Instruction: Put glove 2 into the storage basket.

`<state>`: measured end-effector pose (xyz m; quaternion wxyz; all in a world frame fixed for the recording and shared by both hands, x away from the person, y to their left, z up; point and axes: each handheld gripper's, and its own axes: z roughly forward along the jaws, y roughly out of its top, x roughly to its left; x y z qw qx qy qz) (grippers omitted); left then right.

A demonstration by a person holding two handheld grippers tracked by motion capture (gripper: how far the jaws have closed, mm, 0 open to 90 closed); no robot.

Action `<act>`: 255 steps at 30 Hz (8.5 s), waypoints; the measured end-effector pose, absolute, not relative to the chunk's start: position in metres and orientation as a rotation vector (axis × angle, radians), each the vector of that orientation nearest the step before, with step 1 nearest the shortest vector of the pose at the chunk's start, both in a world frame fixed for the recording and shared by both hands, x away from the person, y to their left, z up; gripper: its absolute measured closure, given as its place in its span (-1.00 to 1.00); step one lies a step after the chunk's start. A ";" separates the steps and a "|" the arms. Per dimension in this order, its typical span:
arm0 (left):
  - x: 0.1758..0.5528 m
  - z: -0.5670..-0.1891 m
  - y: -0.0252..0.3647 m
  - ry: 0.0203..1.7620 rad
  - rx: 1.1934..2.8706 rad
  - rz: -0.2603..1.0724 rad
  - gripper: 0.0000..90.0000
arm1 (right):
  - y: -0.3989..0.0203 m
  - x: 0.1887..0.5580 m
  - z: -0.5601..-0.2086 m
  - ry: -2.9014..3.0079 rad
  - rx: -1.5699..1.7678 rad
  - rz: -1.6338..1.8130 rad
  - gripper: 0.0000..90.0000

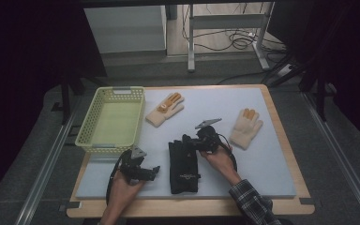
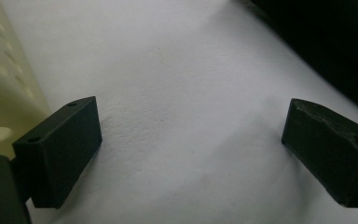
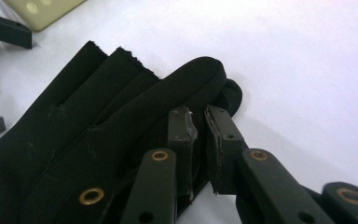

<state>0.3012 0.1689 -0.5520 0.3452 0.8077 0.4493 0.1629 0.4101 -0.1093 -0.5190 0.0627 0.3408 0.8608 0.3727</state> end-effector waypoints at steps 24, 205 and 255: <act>0.301 -0.552 0.170 1.166 2.092 0.428 -0.87 | -0.067 0.395 -0.498 2.585 0.799 1.250 0.36; 0.400 -0.406 0.242 1.456 2.076 0.524 0.49 | -0.244 0.337 -0.533 2.372 1.025 1.009 -0.46; 0.425 -0.452 0.318 1.579 2.046 0.408 -0.93 | -0.243 0.337 -0.533 2.371 1.025 1.009 -0.46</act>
